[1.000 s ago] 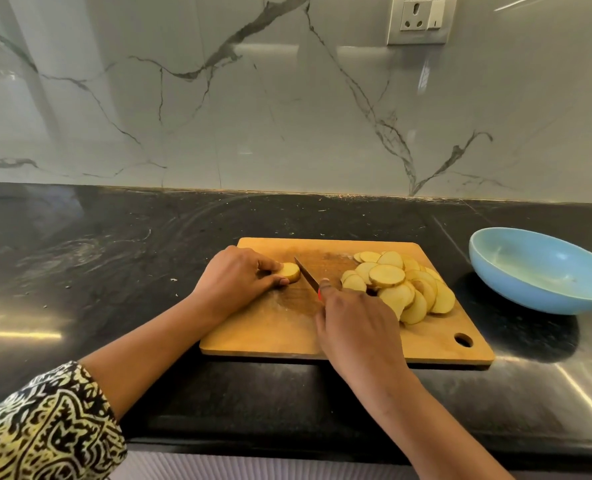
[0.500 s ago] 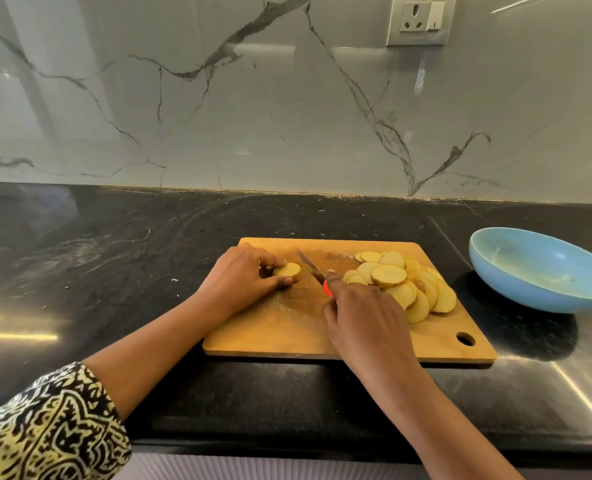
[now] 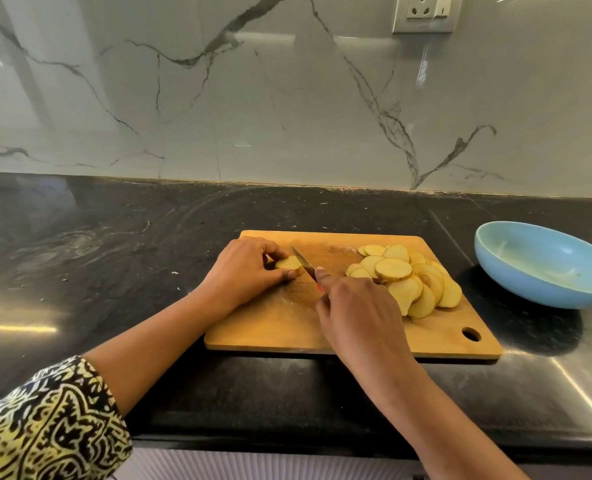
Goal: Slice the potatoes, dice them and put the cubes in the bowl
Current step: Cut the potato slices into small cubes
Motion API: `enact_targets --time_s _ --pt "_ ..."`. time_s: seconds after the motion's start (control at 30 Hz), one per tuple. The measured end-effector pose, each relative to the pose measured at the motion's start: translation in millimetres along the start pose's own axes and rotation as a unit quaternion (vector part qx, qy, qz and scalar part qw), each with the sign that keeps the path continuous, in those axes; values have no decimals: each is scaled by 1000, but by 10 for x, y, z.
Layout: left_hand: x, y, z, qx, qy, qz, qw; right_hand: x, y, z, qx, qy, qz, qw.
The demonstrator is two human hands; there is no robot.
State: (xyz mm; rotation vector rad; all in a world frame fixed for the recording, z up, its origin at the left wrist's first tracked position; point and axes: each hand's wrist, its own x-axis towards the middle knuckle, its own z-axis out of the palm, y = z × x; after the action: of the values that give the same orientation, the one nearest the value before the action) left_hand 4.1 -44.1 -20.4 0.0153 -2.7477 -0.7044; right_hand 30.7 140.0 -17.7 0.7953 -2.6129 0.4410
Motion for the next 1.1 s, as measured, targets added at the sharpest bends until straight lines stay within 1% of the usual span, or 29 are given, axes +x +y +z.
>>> enact_targets --time_s 0.33,0.4,0.53,0.6,0.73,0.93,1.03,1.1 --pt "21 -5 -2 -21 -16 -8 1000 -6 30 -4 4 1 -10 1000" --pt "27 -1 -8 -25 -19 -8 999 45 32 -10 15 -13 -12 1000" --pt "12 8 -3 -36 -6 -8 999 230 0 -9 24 -73 -14 997" --pt "6 15 5 -31 0 -3 1000 166 0 -31 16 -78 -32 996" --pt "7 3 11 -25 -1 -8 1000 -150 56 -121 13 -53 -52 997" --pt "-14 -24 -41 -52 -16 -21 998 -144 67 -233 26 -39 -13 999" --pt "-8 -63 -88 -41 -21 -25 999 -96 54 -204 37 -19 -2 999" --pt "0 -74 -95 -40 -23 -25 999 -44 38 -166 44 -22 0 999"
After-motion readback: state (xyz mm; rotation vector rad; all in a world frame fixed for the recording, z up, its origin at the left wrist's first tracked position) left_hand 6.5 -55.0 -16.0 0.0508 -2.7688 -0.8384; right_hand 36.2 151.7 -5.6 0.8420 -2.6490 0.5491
